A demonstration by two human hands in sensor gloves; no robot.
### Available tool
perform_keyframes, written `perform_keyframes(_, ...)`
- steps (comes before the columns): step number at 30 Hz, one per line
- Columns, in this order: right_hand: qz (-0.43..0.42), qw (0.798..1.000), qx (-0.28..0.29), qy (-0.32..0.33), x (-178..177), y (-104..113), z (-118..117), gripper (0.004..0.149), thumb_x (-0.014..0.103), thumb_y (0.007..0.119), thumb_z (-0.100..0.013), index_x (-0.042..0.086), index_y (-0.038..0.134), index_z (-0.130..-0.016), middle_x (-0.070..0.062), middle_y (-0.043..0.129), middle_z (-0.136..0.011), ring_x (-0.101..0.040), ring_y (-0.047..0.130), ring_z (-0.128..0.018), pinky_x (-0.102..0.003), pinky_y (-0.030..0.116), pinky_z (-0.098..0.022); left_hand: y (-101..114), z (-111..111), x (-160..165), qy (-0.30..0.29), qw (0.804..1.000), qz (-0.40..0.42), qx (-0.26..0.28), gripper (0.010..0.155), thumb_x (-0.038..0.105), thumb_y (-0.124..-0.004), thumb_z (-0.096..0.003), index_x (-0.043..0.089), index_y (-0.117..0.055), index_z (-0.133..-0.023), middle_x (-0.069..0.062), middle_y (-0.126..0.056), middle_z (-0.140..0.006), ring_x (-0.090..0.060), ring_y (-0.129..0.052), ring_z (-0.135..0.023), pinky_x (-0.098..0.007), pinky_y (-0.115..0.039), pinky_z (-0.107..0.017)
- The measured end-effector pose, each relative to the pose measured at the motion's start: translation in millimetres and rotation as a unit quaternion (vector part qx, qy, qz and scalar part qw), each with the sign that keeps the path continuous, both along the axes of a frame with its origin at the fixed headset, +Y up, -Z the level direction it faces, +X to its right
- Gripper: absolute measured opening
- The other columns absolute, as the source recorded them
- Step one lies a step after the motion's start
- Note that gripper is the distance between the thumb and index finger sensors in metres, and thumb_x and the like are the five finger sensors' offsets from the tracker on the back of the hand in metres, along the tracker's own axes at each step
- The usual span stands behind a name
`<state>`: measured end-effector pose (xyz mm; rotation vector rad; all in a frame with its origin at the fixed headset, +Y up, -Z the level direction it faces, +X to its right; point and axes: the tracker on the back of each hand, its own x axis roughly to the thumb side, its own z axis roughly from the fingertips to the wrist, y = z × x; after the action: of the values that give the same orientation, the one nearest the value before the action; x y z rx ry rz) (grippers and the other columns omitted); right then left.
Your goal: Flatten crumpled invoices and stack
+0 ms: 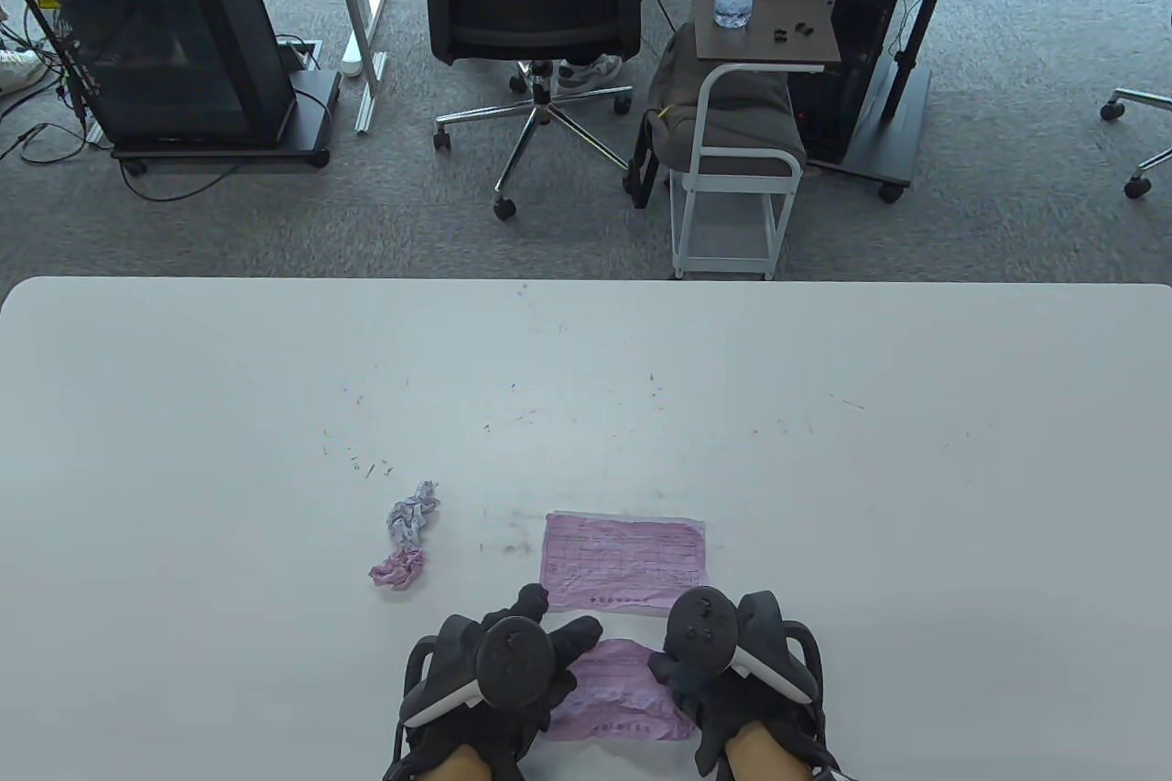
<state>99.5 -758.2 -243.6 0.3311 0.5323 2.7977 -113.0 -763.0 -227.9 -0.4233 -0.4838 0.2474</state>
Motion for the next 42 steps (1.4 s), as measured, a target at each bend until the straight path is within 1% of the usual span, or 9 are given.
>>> perform_keyframes(7, 0.047, 0.999, 0.003, 0.003, -4.3, -3.7, 1.2, 0.038, 0.036, 0.076, -0.056, 0.01, 0.079, -0.083, -0.003, 0.096, -0.046, -0.019, 0.096, -0.029, -0.042, 0.088, -0.027, -21.0, -0.6, 9.2, -0.008, 0.991, -0.104, -0.085, 0.062, 0.037, -0.072, -0.0581, 0.039, -0.039, -0.11, -0.022, -0.002, -0.111, -0.068, -0.015, -0.097, -0.073, -0.037, -0.066)
perform_keyframes(15, 0.044, 0.998, -0.012, -0.033, 8.0, -5.7, 0.0, 0.039, 0.035, 0.08, -0.055, 0.01, 0.077, -0.085, -0.006, 0.096, -0.053, -0.022, 0.098, -0.036, -0.044, 0.088, -0.031, -28.9, -3.0, -3.3, 0.036, 0.984, -0.101, -0.142, 0.075, 0.049, -0.073, -0.0531, 0.038, -0.024, -0.109, -0.014, 0.006, -0.108, -0.062, 0.001, -0.094, -0.072, -0.025, -0.065)
perform_keyframes(20, 0.023, 0.997, -0.032, -0.07, 22.1, -6.8, -1.8, 0.04, 0.033, 0.081, -0.055, 0.01, 0.075, -0.087, -0.007, 0.096, -0.057, -0.024, 0.098, -0.039, -0.045, 0.088, -0.033, -30.8, -3.4, -3.4, 0.033, 0.98, -0.106, -0.166, 0.085, 0.052, -0.077, -0.0477, 0.039, -0.017, -0.107, -0.012, 0.011, -0.105, -0.06, 0.008, -0.092, -0.072, -0.02, -0.063)
perform_keyframes(26, -0.015, 0.993, -0.06, -0.105, 38.4, -8.4, -2.3, 0.041, 0.033, 0.082, -0.055, 0.009, 0.074, -0.088, -0.008, 0.095, -0.057, -0.024, 0.097, -0.039, -0.046, 0.087, -0.033, -31.1, -3.9, -4.0, 0.034, 0.98, -0.098, -0.168, 0.085, 0.052, -0.078, -0.0471, 0.04, -0.018, -0.107, -0.012, 0.011, -0.105, -0.059, 0.01, -0.091, -0.073, -0.018, -0.062)
perform_keyframes(31, -0.012, 0.99, 0.0, -0.137, 50.7, 4.4, -0.5, 0.044, 0.032, 0.08, -0.056, 0.009, 0.069, -0.092, -0.014, 0.091, -0.069, -0.03, 0.095, -0.048, -0.049, 0.086, -0.037, -31.4, -5.1, -5.9, 0.032, 0.981, -0.087, -0.169, 0.085, 0.051, -0.08, -0.0472, 0.039, -0.02, -0.107, -0.012, 0.011, -0.105, -0.059, 0.01, -0.091, -0.073, -0.017, -0.062)
perform_keyframes(34, -0.107, 0.99, 0.039, -0.078, 42.5, 18.7, 3.2, 0.043, 0.034, 0.078, -0.057, 0.01, 0.07, -0.092, -0.018, 0.085, -0.075, -0.034, 0.092, -0.053, -0.051, 0.085, -0.038, -31.5, -5.6, -6.1, 0.032, 0.981, -0.085, -0.173, 0.085, 0.05, -0.08, -0.0475, 0.039, -0.02, -0.107, -0.011, 0.011, -0.105, -0.059, 0.011, -0.09, -0.073, -0.016, -0.062)
perform_keyframes(36, -0.16, 0.985, 0.055, 0.019, 21.4, 26.4, 8.1, 0.04, 0.034, 0.077, -0.057, 0.013, 0.072, -0.091, -0.022, 0.078, -0.083, -0.039, 0.087, -0.062, -0.056, 0.083, -0.042, -31.2, -5.8, -6.0, 0.033, 0.98, -0.086, -0.176, 0.085, 0.05, -0.08, -0.0475, 0.04, -0.02, -0.107, -0.011, 0.012, -0.105, -0.059, 0.011, -0.09, -0.073, -0.016, -0.062)
perform_keyframes(39, -0.151, 0.979, 0.039, 0.131, -13.0, 26.7, 16.6, 0.039, 0.035, 0.075, -0.057, 0.014, 0.072, -0.091, -0.022, 0.071, -0.092, -0.041, 0.083, -0.071, -0.058, 0.081, -0.046, -31.1, -6.4, -6.4, 0.031, 0.98, -0.089, -0.178, 0.086, 0.05, -0.08, -0.0476, 0.039, -0.019, -0.107, -0.011, 0.012, -0.105, -0.059, 0.011, -0.09, -0.073, -0.017, -0.062)
perform_keyframes(42, -0.084, 0.97, 0.014, 0.23, -48.9, 15.1, 28.2, 0.038, 0.034, 0.075, -0.057, 0.014, 0.073, -0.089, -0.021, 0.066, -0.098, -0.041, 0.079, -0.077, -0.059, 0.079, -0.049, -31.0, -6.4, -6.5, 0.031, 0.979, -0.088, -0.179, 0.086, 0.05, -0.081, -0.0476, 0.039, -0.019, -0.107, -0.011, 0.012, -0.104, -0.059, 0.011, -0.09, -0.073, -0.016, -0.062)
